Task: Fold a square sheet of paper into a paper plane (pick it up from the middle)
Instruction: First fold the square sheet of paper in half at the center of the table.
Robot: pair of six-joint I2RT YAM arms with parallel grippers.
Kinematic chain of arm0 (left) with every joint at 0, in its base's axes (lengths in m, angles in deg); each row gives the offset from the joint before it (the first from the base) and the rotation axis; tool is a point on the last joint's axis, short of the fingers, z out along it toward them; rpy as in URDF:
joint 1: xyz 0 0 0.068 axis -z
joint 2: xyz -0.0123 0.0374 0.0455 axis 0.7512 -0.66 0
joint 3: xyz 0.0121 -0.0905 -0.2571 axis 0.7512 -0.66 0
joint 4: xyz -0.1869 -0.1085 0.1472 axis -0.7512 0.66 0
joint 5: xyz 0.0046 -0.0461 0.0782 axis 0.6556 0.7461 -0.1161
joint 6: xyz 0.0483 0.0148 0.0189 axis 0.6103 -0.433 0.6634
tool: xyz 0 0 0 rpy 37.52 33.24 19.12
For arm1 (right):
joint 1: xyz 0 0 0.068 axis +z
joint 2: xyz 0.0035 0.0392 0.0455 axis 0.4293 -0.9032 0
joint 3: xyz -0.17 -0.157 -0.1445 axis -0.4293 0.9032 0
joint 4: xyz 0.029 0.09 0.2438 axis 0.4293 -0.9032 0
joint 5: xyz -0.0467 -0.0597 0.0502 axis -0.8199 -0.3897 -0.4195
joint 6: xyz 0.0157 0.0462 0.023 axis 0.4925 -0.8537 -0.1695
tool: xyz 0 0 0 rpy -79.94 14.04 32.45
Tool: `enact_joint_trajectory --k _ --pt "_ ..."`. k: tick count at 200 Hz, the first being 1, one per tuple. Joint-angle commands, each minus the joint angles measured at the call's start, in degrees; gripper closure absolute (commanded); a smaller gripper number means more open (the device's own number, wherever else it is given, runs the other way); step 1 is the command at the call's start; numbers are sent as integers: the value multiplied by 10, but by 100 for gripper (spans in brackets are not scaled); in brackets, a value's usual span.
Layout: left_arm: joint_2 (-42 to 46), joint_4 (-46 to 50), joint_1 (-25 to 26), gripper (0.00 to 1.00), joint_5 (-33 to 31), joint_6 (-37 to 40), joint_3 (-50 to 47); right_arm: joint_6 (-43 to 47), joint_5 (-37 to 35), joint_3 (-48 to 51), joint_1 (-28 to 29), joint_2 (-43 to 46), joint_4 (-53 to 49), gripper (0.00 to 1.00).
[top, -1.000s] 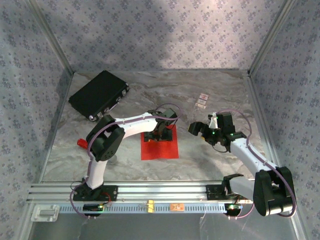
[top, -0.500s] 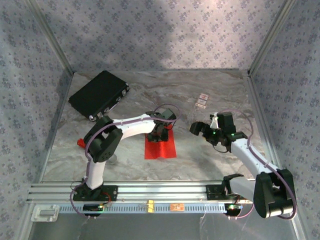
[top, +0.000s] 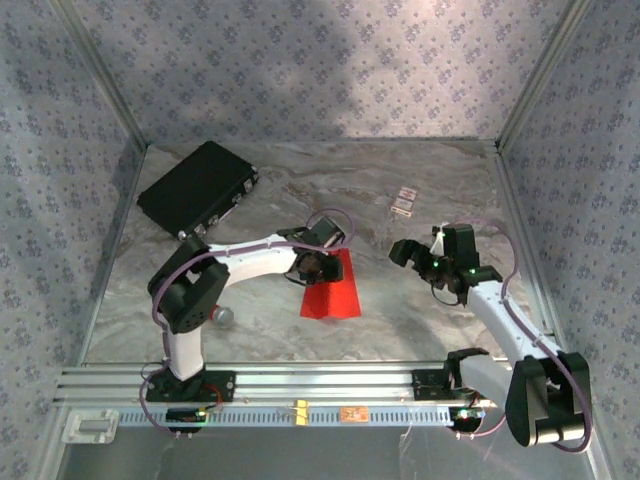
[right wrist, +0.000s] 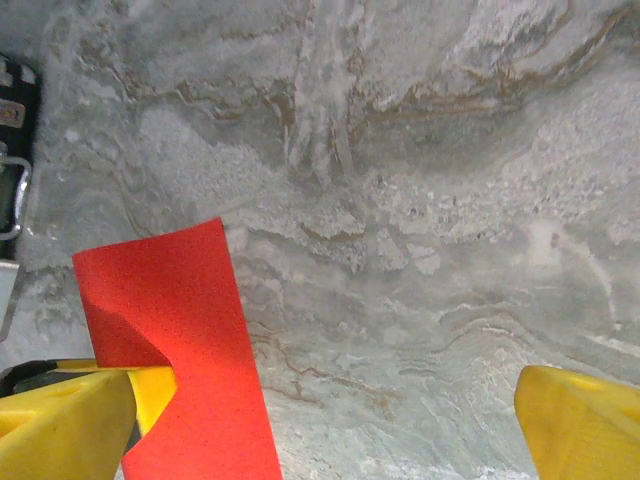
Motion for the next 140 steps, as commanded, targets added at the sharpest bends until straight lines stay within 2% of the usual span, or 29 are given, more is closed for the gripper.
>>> enact_joint_trajectory --k 1,45,63,83,115,140 --pt "45 -106 -13 59 99 7 -29 -11 -26 4 -5 31 1 1" --pt "84 -238 -33 59 189 -24 -88 -56 -37 20 -25 67 14 1" --pt "88 -306 -47 59 210 -57 -120 -20 11 20 -39 65 21 1" --pt "80 -360 -52 59 232 -77 -135 13 65 -4 -59 46 -22 1" --pt "59 -419 -53 60 261 -96 -140 0 133 9 -79 30 12 1" --pt "37 -437 -53 60 271 -107 -137 -4 154 12 -83 20 21 1"
